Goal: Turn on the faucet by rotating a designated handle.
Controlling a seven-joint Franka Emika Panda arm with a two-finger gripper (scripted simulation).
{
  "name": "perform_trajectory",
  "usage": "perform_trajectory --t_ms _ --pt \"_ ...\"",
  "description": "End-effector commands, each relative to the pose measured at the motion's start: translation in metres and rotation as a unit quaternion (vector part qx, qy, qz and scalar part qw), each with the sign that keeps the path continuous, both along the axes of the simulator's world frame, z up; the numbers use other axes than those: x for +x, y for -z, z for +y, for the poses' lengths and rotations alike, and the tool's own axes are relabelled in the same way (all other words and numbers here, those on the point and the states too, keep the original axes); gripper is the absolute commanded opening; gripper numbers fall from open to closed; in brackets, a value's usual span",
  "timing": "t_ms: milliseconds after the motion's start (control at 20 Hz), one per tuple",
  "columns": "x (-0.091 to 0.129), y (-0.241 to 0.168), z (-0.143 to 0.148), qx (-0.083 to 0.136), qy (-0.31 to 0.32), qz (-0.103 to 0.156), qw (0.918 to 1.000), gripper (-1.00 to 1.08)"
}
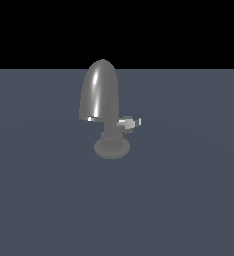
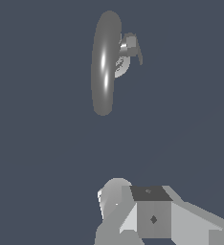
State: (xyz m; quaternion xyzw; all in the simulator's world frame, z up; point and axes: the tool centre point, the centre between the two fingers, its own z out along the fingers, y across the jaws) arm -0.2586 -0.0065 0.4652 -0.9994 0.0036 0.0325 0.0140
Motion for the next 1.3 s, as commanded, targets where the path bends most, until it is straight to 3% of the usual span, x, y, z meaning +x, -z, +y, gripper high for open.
perform_trajectory --t_ms 0,600,950,1250 --pt "0.0 0.0 0.0 0.0 0.0 0.0 1.0 -1.0" --pt "0.016 0.001 0.005 0.013 0.027 0.029 0.9991 -1.0" --pt "0.041 0.003 0.011 0.032 0.069 0.074 0.9944 -1.0" --pt "0.07 0.008 0.014 0.054 0.117 0.124 0.9839 -1.0"
